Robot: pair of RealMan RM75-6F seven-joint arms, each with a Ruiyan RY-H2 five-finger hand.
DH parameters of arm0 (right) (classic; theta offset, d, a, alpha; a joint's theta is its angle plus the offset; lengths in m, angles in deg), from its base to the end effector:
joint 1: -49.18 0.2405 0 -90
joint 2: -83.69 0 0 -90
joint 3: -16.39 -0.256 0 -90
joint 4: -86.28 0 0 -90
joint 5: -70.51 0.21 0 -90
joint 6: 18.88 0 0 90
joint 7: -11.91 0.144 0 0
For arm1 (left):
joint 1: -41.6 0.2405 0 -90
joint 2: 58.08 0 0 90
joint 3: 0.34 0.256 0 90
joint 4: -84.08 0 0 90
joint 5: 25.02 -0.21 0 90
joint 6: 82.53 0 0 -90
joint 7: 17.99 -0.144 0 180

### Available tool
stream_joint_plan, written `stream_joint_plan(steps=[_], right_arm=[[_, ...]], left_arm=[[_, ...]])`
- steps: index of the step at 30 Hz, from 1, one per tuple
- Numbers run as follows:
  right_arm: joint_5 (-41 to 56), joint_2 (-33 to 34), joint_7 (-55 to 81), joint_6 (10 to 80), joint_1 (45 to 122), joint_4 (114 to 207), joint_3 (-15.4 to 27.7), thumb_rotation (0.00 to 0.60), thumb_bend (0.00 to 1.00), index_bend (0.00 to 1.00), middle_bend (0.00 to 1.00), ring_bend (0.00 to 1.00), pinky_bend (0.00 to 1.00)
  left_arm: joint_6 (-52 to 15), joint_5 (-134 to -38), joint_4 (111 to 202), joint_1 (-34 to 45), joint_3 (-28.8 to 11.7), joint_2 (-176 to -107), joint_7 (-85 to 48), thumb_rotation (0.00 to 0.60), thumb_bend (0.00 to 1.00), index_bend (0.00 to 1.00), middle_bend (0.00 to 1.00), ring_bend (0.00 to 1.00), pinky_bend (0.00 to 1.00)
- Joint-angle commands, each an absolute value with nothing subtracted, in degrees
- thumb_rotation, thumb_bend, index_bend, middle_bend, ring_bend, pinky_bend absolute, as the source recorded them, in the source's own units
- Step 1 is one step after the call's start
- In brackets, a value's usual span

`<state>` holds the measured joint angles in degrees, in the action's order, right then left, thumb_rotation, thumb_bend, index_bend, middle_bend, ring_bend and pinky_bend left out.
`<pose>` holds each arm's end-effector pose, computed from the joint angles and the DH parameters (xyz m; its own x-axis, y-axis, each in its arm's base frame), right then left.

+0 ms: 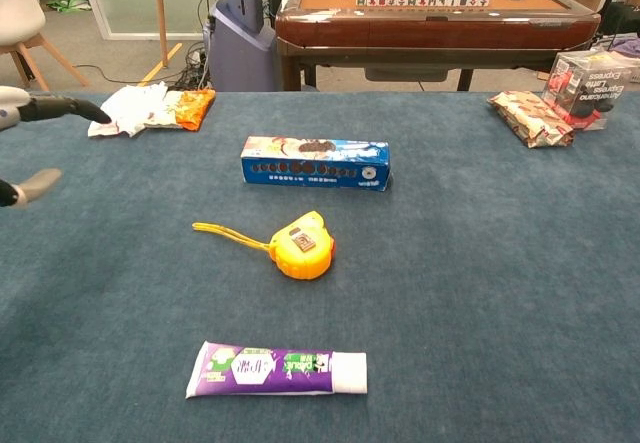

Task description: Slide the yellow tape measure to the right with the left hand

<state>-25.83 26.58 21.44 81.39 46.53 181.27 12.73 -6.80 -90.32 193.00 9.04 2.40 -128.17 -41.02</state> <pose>-0.2890 -0.1390 0.2172 0.2947 0.2034 0.9337 -0.9406 -0.1104 0.3210 -0.1955 0.2609 0.0778 0.4498 0.2034 0.8697 0.8867 -0.2185 -0.4075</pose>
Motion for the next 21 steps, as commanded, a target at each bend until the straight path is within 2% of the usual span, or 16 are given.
stream_joint_plan(steps=[1,10,21], right_arm=[[-25.30,26.39,20.41,80.30,46.97,181.58,12.82,0.600,0.16,0.22,0.27,0.15,0.38],[-23.99,25.89,16.07,77.37,47.74,182.31,13.09,0.600,0.16,0.22,0.27,0.15,0.38],[-20.48,25.86,11.62,73.66,48.55,183.70,12.91,0.600,0.12,0.22,0.27,0.15,0.38]], left_arm=[[-3.60,-92.82,193.46,11.95,2.72,-126.67,-40.10,0.600,0.50,0.12,0.07,0.01,0.00],[2.72,-96.61,193.74,18.55,2.68,-124.23,-36.88,0.600,0.49,0.16,0.10,0.02,0.09],[8.63,-100.84,193.74,25.84,2.28,-121.36,-30.24,0.600,0.49,0.16,0.11,0.03,0.10]])
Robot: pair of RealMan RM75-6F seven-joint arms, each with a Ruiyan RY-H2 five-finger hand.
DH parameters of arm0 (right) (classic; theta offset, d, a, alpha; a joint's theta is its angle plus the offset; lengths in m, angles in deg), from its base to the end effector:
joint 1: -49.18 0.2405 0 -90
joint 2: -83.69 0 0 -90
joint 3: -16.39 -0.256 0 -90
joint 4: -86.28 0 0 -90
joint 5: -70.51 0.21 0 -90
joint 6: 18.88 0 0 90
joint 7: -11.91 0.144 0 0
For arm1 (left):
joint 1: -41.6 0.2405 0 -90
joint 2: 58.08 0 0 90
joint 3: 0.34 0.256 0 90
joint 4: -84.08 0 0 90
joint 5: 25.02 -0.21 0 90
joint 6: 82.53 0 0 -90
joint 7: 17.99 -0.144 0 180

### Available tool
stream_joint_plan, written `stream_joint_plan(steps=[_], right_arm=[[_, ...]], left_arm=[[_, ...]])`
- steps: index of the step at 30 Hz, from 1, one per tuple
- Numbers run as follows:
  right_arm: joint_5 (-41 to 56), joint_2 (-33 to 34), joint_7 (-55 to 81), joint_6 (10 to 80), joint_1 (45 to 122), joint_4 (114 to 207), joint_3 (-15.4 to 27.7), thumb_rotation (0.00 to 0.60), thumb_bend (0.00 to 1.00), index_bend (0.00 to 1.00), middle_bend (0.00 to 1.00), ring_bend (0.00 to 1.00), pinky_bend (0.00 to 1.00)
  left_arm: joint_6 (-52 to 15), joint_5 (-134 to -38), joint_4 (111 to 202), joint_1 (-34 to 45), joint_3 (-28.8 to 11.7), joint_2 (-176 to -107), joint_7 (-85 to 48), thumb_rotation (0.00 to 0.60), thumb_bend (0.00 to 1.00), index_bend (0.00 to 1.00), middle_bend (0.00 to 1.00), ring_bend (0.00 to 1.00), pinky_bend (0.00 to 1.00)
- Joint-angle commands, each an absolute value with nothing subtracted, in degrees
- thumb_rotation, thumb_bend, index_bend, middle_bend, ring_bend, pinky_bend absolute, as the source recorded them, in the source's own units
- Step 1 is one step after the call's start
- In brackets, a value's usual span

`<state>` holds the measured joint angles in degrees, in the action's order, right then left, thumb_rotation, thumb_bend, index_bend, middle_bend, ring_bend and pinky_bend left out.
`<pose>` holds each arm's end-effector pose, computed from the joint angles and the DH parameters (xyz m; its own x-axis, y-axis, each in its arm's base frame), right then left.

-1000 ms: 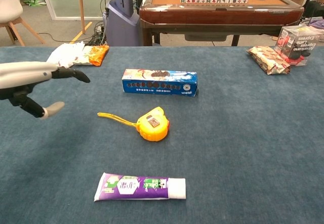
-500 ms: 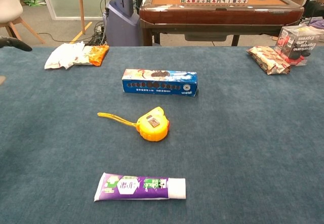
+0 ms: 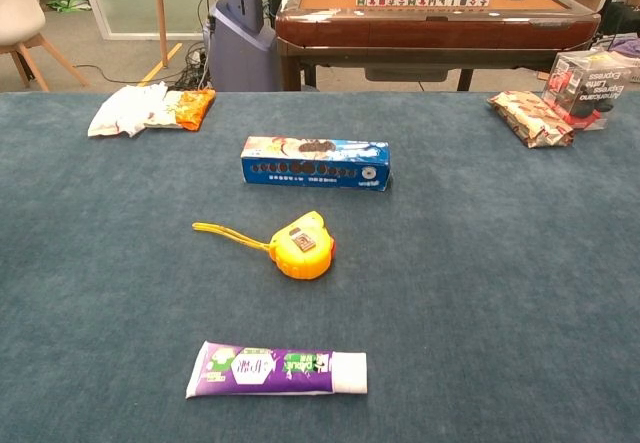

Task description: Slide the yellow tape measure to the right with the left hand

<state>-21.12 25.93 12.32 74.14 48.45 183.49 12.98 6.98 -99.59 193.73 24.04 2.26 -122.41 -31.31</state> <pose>-0.2957 -0.1516 0.1995 0.4134 0.1060 0.9043 -0.9081 -0.0251 0.4181 -0.2410 0.2116 0.1399 0.3385 0.0126 0.9409 0.9408 -0.0237 -0.3381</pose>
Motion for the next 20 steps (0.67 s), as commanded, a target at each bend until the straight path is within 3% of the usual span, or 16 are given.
stream_joint_plan(steps=[1,6,20], right_arm=[[-19.95,25.91,11.00,73.27,48.55,183.92,12.92,0.600,0.12,0.22,0.27,0.15,0.38],[-16.77,26.42,7.43,71.62,48.46,185.43,12.68,0.600,0.11,0.22,0.27,0.15,0.37],[-14.90,27.83,7.55,67.51,49.61,186.57,13.17,0.600,0.10,0.22,0.27,0.15,0.36]], left_arm=[[9.27,-101.22,193.70,26.65,2.33,-120.95,-29.88,0.600,0.49,0.16,0.11,0.03,0.10],[10.51,-101.07,194.53,29.43,2.45,-119.26,-29.55,0.600,0.49,0.17,0.12,0.03,0.10],[5.69,-98.49,196.45,29.99,-0.15,-117.17,-31.56,0.600,0.49,0.19,0.13,0.03,0.10]])
